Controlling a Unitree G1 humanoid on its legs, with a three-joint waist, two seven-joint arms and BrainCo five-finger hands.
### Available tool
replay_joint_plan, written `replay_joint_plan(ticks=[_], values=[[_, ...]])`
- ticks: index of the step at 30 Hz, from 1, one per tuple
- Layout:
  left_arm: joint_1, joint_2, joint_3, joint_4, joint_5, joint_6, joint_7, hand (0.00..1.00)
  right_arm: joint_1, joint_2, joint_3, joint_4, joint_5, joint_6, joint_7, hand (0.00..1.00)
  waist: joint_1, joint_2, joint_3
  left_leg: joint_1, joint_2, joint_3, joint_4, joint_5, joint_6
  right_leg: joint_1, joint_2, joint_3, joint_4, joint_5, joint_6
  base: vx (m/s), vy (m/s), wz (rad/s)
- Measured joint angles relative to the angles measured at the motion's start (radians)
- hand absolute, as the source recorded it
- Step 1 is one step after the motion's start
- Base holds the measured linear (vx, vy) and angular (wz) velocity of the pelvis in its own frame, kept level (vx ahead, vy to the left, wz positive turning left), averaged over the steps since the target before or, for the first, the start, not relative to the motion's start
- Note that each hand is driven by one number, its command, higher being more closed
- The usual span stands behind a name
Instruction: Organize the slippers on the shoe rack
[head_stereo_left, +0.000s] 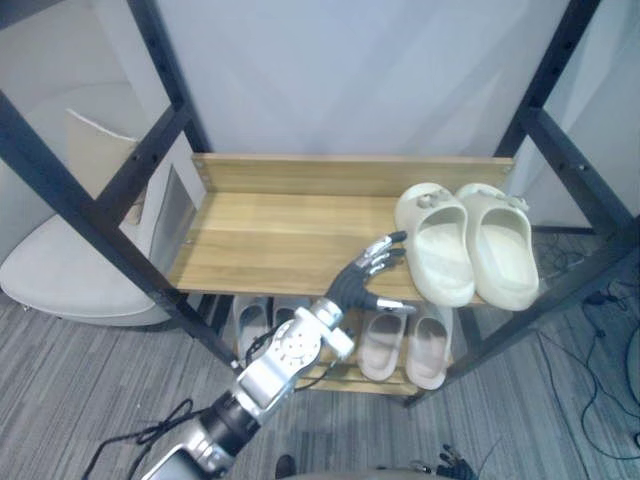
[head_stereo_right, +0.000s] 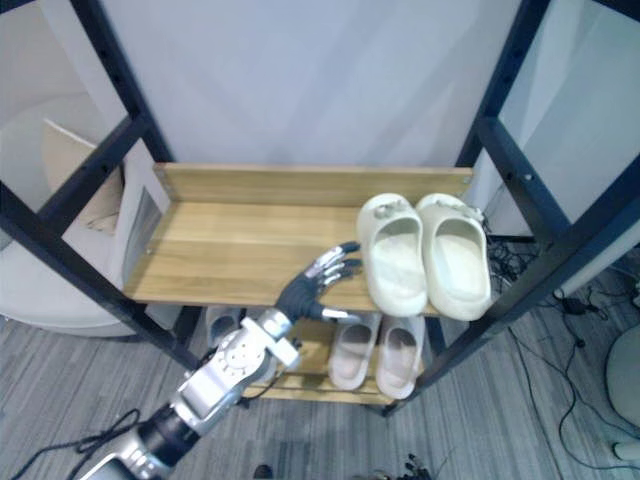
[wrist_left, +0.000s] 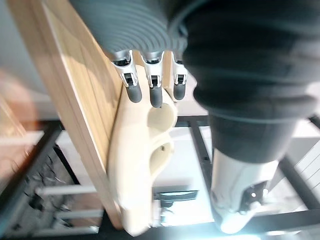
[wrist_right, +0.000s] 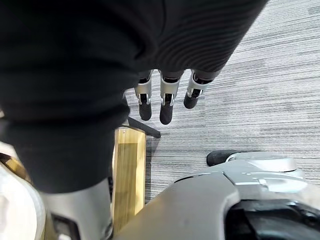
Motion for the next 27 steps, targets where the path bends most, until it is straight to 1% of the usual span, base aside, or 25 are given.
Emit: replay_joint_plan(ticks=[2,4,5,7,8,9,11,13,14,15,16,17,18,20,21,22,23,24,25,27], values=[[0.048,0.004,-0.007,-0.074,-0.051,-0.005,-0.029,0.00,0.003,-0.005,0.000,0.002,0.000,-0.002,0.005,0.00,0.018,0.001,-0.001,0.000,-0.002,-0.002,0.003,-0.001,0.001,-0.002,-0.003,0.001,0.018,-0.009,0.000,-0.03,-0.007,0.02],[0.091,0.031,-0.024,-0.128,-0.110,-0.015,-0.061,0.00,0.003,-0.011,0.001,0.008,0.000,-0.003,0.019,0.00,0.026,0.002,-0.001,-0.005,-0.006,-0.005,0.018,-0.007,0.003,-0.007,-0.007,0.000,0.036,-0.020,0.002,-0.02,-0.005,0.04],[0.100,0.035,-0.029,-0.139,-0.119,-0.017,-0.065,0.00,0.003,-0.012,0.001,0.011,0.000,-0.004,0.020,0.00,0.028,0.003,-0.002,-0.006,-0.006,-0.005,0.020,-0.008,0.003,-0.010,-0.007,0.000,0.039,-0.021,0.002,-0.03,-0.005,0.03],[0.151,0.065,-0.057,-0.171,-0.167,-0.018,-0.102,0.00,0.002,-0.017,0.001,0.021,0.000,-0.007,0.024,0.00,0.036,0.009,-0.006,-0.014,-0.008,-0.009,0.024,-0.008,0.003,-0.018,-0.009,-0.001,0.054,-0.028,0.003,-0.01,-0.006,0.04],[0.165,0.072,-0.067,-0.170,-0.180,-0.017,-0.112,0.00,0.001,-0.017,0.001,0.026,0.000,-0.008,0.025,0.00,0.038,0.009,-0.007,-0.014,-0.008,-0.010,0.027,-0.008,0.003,-0.018,-0.009,-0.001,0.055,-0.028,0.002,0.00,-0.008,0.07],[0.182,0.095,-0.092,-0.166,-0.198,-0.015,-0.129,0.00,-0.002,-0.017,0.003,0.033,0.000,-0.009,0.026,0.00,0.037,0.009,-0.007,-0.013,-0.009,-0.014,0.031,-0.008,0.004,-0.017,-0.009,-0.006,0.053,-0.028,0.002,-0.03,-0.011,0.08],[0.203,0.118,-0.134,-0.153,-0.202,-0.013,-0.150,0.00,-0.010,-0.019,0.006,0.038,0.000,-0.009,0.028,0.00,0.037,0.011,-0.008,-0.013,-0.010,-0.023,0.033,-0.008,0.004,-0.014,-0.009,-0.013,0.053,-0.029,0.000,-0.03,-0.015,0.10],[0.225,0.121,-0.160,-0.105,-0.202,-0.012,-0.170,0.00,-0.016,-0.021,0.011,0.041,-0.002,-0.008,0.029,0.00,0.037,0.013,-0.009,-0.012,-0.009,-0.024,0.036,-0.008,0.004,-0.011,-0.009,-0.015,0.054,-0.029,0.000,-0.03,-0.007,0.03],[0.240,0.117,-0.178,-0.029,-0.199,-0.010,-0.179,0.00,-0.018,-0.025,0.024,0.041,-0.002,-0.008,0.031,0.00,0.038,0.016,-0.013,-0.010,-0.009,-0.024,0.036,-0.008,0.004,-0.010,-0.009,-0.015,0.055,-0.029,-0.001,-0.03,0.000,-0.01],[0.245,0.111,-0.187,0.049,-0.185,-0.005,-0.189,0.00,-0.019,-0.029,0.038,0.041,-0.002,-0.008,0.031,0.00,0.037,0.017,-0.013,-0.004,-0.009,-0.024,0.036,-0.008,0.004,-0.004,-0.009,-0.014,0.054,-0.028,-0.001,-0.04,-0.001,-0.02],[0.245,0.111,-0.190,0.083,-0.171,-0.003,-0.193,0.00,-0.019,-0.030,0.041,0.041,-0.002,-0.008,0.031,0.00,0.037,0.016,-0.013,-0.001,-0.009,-0.023,0.036,-0.008,0.004,-0.001,-0.008,-0.013,0.054,-0.028,-0.001,-0.04,-0.001,-0.02],[0.247,0.111,-0.195,0.168,-0.133,0.001,-0.193,0.00,-0.019,-0.031,0.045,0.042,-0.002,-0.008,0.031,0.00,0.037,0.011,-0.014,0.004,-0.008,-0.023,0.035,-0.008,0.004,0.002,-0.008,-0.013,0.052,-0.030,-0.003,-0.05,-0.003,-0.03],[0.247,0.107,-0.190,0.252,-0.089,0.002,-0.191,0.00,-0.020,-0.033,0.049,0.042,-0.002,-0.008,0.031,0.00,0.037,0.013,-0.017,0.005,-0.007,-0.022,0.035,-0.008,0.004,0.002,-0.007,-0.012,0.051,-0.030,-0.003,-0.05,-0.004,-0.03],[0.247,0.097,-0.174,0.343,-0.031,0.002,-0.190,0.00,-0.019,-0.034,0.049,0.042,-0.001,-0.008,0.031,0.00,0.036,0.013,-0.017,0.004,-0.006,-0.020,0.035,-0.008,0.004,0.000,-0.006,-0.008,0.050,-0.030,-0.003,-0.03,-0.002,-0.06],[0.247,0.074,-0.146,0.434,0.040,0.002,-0.186,0.00,-0.019,-0.034,0.051,0.042,-0.001,-0.008,0.030,0.00,0.036,0.012,-0.017,0.004,-0.004,-0.015,0.034,-0.008,0.003,-0.003,-0.004,-0.003,0.050,-0.029,-0.004,-0.04,-0.001,-0.16],[0.247,0.058,-0.110,0.531,0.087,0.002,-0.183,0.00,-0.020,-0.034,0.054,0.042,-0.001,-0.008,0.029,0.00,0.037,0.010,-0.017,0.004,-0.001,-0.007,0.033,-0.008,0.003,-0.008,-0.001,0.004,0.050,-0.028,-0.005,-0.04,0.000,-0.16],[0.247,0.051,-0.097,0.558,0.104,0.002,-0.178,0.00,-0.020,-0.034,0.056,0.042,-0.001,-0.008,0.028,0.00,0.037,0.010,-0.017,0.004,0.000,-0.005,0.032,-0.008,0.003,-0.011,-0.001,0.006,0.050,-0.027,-0.005,-0.02,0.001,-0.21],[0.246,0.025,-0.047,0.653,0.180,0.003,-0.155,0.00,-0.021,-0.033,0.058,0.042,0.000,-0.008,0.027,0.00,0.038,0.007,-0.018,0.003,0.003,0.003,0.029,-0.008,0.003,-0.018,0.002,0.013,0.049,-0.025,-0.005,0.00,0.000,-0.14],[0.245,0.008,-0.006,0.721,0.225,0.003,-0.137,0.00,-0.023,-0.029,0.058,0.042,0.000,-0.008,0.025,0.00,0.036,0.002,-0.017,0.004,0.004,0.004,0.026,-0.008,0.003,-0.018,0.004,0.015,0.047,-0.024,-0.006,0.01,-0.002,-0.13],[0.243,-0.020,0.066,0.818,0.282,0.003,-0.098,0.00,-0.023,-0.024,0.058,0.046,0.000,-0.008,0.021,0.00,0.036,-0.007,-0.020,0.007,0.007,0.006,0.018,-0.006,0.001,-0.018,0.006,0.020,0.042,-0.023,-0.008,0.03,-0.003,-0.04]])
